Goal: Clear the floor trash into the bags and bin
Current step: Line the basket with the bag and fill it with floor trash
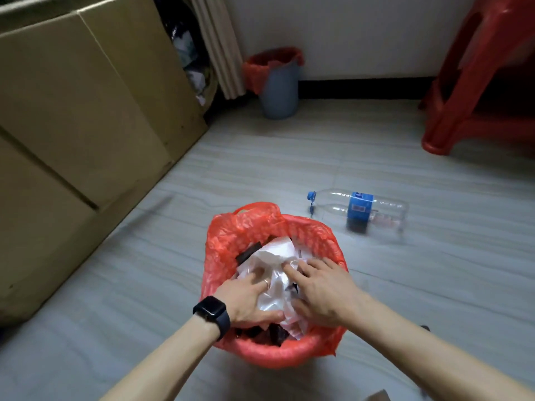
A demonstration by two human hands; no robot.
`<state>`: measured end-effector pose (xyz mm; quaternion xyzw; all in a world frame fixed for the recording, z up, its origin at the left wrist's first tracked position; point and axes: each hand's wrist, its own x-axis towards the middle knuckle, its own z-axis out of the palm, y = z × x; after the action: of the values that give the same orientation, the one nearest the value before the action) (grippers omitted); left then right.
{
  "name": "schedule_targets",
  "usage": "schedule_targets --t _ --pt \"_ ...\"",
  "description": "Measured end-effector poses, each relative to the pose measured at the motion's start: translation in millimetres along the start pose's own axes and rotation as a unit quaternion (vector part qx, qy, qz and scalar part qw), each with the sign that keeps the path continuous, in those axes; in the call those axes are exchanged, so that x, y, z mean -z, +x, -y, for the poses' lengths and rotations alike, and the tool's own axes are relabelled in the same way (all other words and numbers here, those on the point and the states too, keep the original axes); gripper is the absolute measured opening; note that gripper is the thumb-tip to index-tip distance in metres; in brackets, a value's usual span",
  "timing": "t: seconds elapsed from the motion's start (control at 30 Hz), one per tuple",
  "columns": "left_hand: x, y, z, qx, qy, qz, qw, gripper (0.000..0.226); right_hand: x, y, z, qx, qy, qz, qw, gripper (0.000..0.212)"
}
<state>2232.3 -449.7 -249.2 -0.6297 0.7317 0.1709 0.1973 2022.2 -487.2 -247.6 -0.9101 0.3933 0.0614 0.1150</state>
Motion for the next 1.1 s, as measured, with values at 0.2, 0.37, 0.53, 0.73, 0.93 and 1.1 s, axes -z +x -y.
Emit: schedule_targets --t 0.2,0.37,0.53,0.73,0.93,1.1 --pt "-7 6 4 0.004 0.010 0.012 1.000 0.099 -1 12 8 -0.051 -0.031 0.067 0.996 0.050" --pt "12 -12 -1 -0.030 0.097 -0.141 0.985 0.057 3 11 3 -0.044 -0.007 0.025 0.999 0.048" --pt "32 -29 -4 -0.032 0.066 -0.266 0.961 0.074 4 3 -1 -0.001 0.004 -0.007 1.000 0.055" --pt "16 -14 -8 -0.011 -0.063 -0.016 0.998 0.105 4 -5 2 0.007 0.033 -0.042 0.999 0.046" --pt "19 -9 -15 -0.011 -0.050 0.003 0.999 0.097 5 -23 -7 0.017 0.080 -0.087 0.993 0.057" --pt "66 -15 -22 0.014 0.043 -0.062 0.997 0.087 20 -56 -30 -0.008 0.177 -0.249 0.952 0.040"
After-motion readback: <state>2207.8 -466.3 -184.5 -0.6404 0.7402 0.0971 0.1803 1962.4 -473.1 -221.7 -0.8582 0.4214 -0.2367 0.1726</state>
